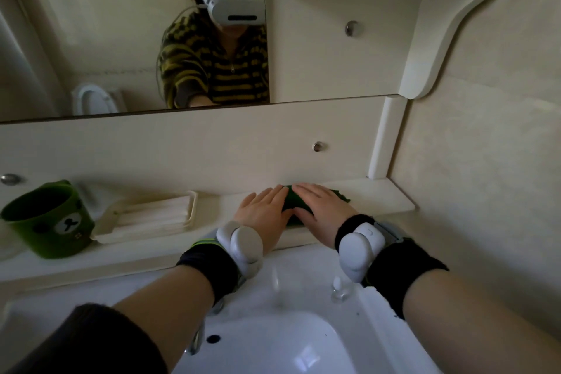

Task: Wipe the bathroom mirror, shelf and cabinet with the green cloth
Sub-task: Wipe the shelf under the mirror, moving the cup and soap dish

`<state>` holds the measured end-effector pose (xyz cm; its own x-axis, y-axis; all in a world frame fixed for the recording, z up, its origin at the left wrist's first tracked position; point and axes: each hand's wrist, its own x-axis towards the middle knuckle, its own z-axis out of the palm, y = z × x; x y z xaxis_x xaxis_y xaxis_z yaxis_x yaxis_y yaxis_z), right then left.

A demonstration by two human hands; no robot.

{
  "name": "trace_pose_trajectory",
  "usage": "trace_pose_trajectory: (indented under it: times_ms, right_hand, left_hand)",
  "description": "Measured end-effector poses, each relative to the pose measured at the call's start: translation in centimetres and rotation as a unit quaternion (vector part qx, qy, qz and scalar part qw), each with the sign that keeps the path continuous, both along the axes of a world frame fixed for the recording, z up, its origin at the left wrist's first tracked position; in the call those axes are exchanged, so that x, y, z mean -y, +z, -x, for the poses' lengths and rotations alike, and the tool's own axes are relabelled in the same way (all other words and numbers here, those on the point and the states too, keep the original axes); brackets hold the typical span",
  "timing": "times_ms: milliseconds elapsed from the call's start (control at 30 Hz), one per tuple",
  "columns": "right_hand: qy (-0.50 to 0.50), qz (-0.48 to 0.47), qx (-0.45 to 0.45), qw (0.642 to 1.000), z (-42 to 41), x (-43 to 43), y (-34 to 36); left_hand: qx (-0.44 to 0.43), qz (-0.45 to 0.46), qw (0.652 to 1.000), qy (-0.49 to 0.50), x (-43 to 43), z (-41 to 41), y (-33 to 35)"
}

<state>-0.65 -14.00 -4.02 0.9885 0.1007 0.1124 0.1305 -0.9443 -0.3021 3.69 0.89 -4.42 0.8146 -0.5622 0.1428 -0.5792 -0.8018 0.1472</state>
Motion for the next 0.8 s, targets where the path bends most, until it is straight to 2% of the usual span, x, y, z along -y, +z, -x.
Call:
trace_pose_trajectory:
  times_ms: [333,467,600,800]
  right_hand:
    - [-0.052,-0.039,0.062,0.996,-1.7,-0.9,-1.0]
    - [-0.050,-0.072,0.098,0.991,-2.4,-0.7,-1.7]
    - [-0.070,-0.098,0.088,0.989,-3.5,-0.8,-1.4]
    - [-0.077,-0.079,0.095,0.989,-3.6,-0.8,-1.4]
  left_hand:
    - [0.037,0.102,0.993,0.037,-0.1,-0.4,-0.5]
    - [0.029,0.104,0.992,0.065,0.5,-0.7,-0.9]
    - [0.028,0.107,0.990,0.085,0.9,-0.9,-1.3]
    - [0.027,0.107,0.988,0.104,1.1,-0.9,-1.3]
